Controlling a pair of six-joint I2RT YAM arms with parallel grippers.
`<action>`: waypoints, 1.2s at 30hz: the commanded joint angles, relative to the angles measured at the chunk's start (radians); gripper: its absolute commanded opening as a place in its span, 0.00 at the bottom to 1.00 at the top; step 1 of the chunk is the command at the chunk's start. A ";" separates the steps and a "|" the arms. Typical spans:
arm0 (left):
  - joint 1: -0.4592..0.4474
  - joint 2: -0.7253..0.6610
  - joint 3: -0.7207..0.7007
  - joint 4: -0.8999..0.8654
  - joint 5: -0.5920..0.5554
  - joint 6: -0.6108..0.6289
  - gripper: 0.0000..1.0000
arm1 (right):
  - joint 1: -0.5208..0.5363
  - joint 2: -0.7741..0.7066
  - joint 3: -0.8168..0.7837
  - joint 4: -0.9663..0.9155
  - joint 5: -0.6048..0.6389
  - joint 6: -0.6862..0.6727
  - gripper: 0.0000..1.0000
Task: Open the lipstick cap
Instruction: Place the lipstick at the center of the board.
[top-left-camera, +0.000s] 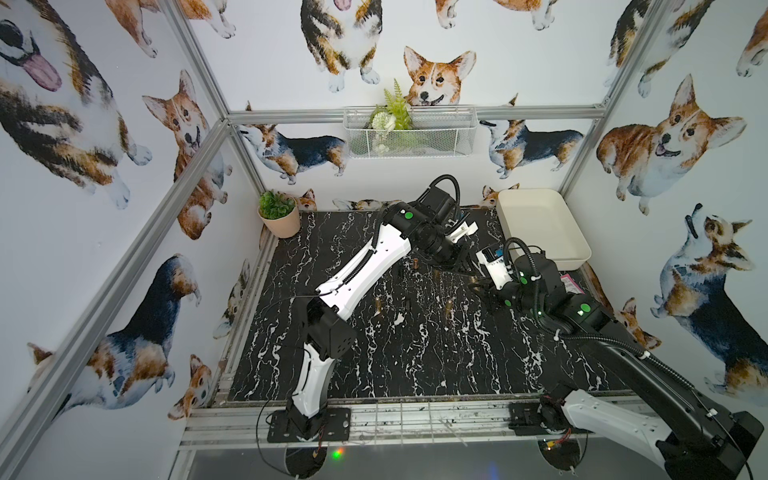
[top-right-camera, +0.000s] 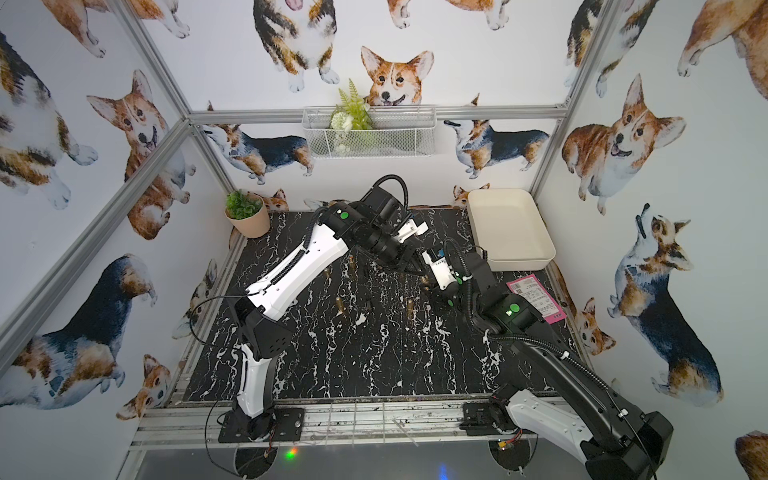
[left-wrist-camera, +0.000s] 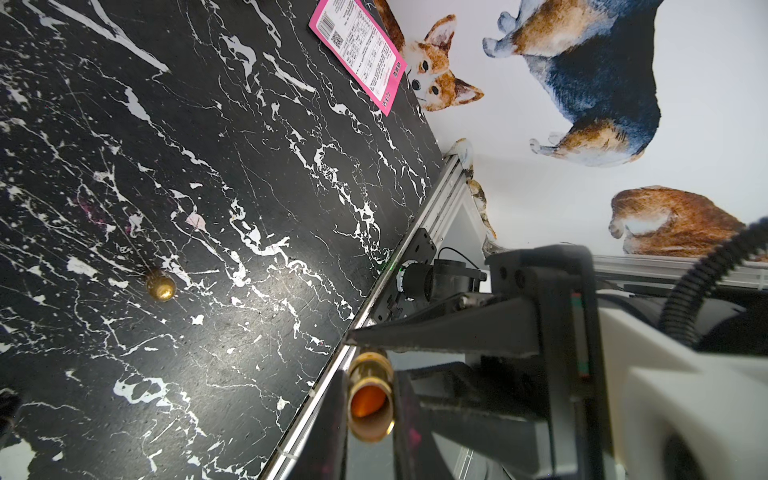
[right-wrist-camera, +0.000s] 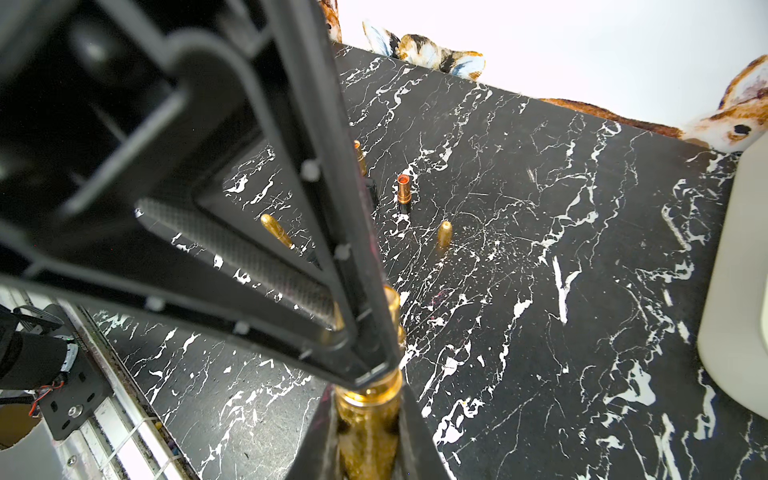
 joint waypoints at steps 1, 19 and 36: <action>0.000 0.000 0.008 -0.013 0.002 0.010 0.14 | 0.002 -0.003 0.009 0.004 0.017 -0.008 0.22; 0.027 0.060 0.111 -0.041 -0.231 -0.018 0.13 | 0.002 -0.114 0.015 -0.094 0.095 0.006 0.47; 0.018 0.351 0.234 0.164 -0.663 -0.053 0.13 | 0.000 -0.243 0.046 -0.231 0.208 0.001 0.49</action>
